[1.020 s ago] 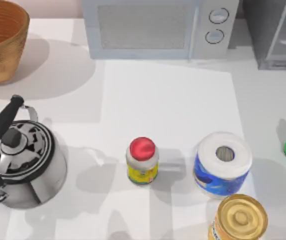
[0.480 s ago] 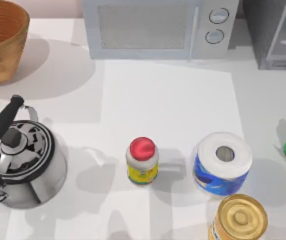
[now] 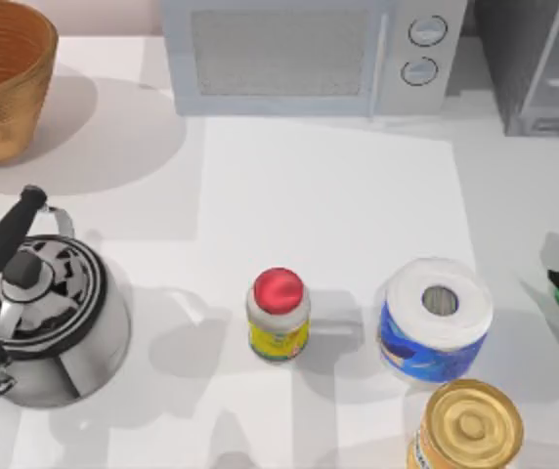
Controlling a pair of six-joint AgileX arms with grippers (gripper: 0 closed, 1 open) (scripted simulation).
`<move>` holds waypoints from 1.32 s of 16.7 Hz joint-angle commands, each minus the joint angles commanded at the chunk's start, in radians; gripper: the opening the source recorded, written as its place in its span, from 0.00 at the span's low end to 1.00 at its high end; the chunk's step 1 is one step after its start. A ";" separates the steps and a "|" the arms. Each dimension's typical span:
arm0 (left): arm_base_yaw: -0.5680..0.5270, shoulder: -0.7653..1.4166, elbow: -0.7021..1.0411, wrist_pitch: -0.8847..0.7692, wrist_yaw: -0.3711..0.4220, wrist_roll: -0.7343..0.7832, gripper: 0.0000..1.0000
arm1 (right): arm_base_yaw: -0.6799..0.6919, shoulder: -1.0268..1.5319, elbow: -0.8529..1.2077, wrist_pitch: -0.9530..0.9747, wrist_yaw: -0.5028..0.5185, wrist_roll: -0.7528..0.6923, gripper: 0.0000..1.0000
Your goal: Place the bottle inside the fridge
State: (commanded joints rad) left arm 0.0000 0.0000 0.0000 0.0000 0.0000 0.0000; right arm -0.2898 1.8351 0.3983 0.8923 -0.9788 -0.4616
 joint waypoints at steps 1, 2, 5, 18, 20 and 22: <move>0.000 0.000 0.000 0.000 0.000 0.000 1.00 | 0.000 0.000 0.000 0.000 0.000 0.000 1.00; 0.000 0.000 0.000 0.000 0.000 0.000 1.00 | 0.000 0.000 0.000 0.000 0.000 0.000 1.00; 0.000 0.000 0.000 0.000 0.000 0.000 1.00 | 0.000 0.000 0.000 0.000 0.000 0.000 0.78; 0.000 0.000 0.000 0.000 0.000 0.000 1.00 | 0.000 0.000 0.000 0.000 0.000 0.000 0.01; 0.000 0.000 0.000 0.000 0.000 0.000 1.00 | 0.000 0.000 0.000 0.000 0.000 0.000 0.01; 0.000 0.000 0.000 0.000 0.000 0.000 1.00 | 0.000 0.000 0.000 0.000 0.000 0.000 0.01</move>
State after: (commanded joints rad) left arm 0.0000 0.0000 0.0000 0.0000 0.0000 0.0000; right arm -0.2898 1.8351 0.3983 0.8923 -0.9788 -0.4616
